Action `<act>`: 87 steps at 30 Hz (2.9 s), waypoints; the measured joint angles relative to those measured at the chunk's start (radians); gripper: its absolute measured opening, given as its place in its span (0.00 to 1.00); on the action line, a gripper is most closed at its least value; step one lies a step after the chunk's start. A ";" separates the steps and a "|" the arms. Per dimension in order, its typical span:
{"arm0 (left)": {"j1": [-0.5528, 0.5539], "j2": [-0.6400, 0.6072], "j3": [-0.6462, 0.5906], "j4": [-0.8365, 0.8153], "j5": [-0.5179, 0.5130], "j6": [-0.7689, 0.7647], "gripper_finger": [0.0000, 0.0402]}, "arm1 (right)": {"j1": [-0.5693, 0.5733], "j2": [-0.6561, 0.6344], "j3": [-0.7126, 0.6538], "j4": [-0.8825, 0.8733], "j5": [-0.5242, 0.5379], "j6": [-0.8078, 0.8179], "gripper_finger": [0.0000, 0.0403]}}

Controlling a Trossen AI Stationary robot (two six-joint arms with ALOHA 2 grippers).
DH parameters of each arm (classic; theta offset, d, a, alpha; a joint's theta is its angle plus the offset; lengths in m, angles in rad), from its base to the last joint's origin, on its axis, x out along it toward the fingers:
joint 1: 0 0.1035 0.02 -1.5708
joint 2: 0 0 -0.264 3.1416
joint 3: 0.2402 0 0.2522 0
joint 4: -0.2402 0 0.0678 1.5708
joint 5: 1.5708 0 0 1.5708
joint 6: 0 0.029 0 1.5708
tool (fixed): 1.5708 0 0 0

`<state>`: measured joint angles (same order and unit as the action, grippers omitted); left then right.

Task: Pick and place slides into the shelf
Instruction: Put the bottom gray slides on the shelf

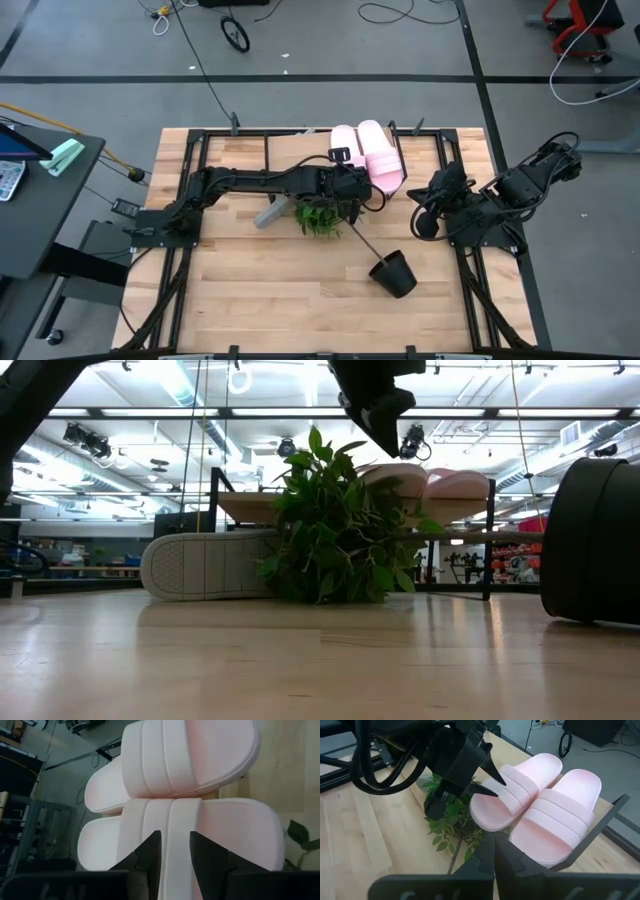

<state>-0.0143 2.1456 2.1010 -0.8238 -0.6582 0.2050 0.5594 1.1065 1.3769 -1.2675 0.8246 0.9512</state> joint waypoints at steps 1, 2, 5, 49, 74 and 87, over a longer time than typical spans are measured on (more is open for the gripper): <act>0.000 0.000 0.000 0.002 0.004 0.000 0.26 | 0.000 0.000 0.000 0.000 0.000 0.000 0.00; 0.000 0.000 0.000 0.002 0.005 0.000 0.26 | 0.000 0.000 0.000 0.000 0.000 0.000 0.00; -0.002 -0.001 0.000 0.002 0.006 -0.010 0.27 | 0.000 0.000 0.000 0.000 0.000 0.000 0.00; -0.126 -0.501 -0.465 0.012 -0.022 -0.714 0.07 | 0.044 0.000 -0.003 0.041 -0.011 -0.102 0.03; -0.427 -0.898 -1.109 0.191 -0.236 -1.095 0.05 | -0.115 0.062 -0.222 0.754 -0.331 -0.370 0.03; -0.594 -1.115 -1.392 0.319 -0.251 -1.119 0.04 | -0.195 0.289 -0.222 0.869 -0.428 -0.301 0.03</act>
<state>-0.6085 1.0304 0.7093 -0.5051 -0.9088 -0.9142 0.3642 1.3952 1.1549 -0.3981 0.3961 0.6500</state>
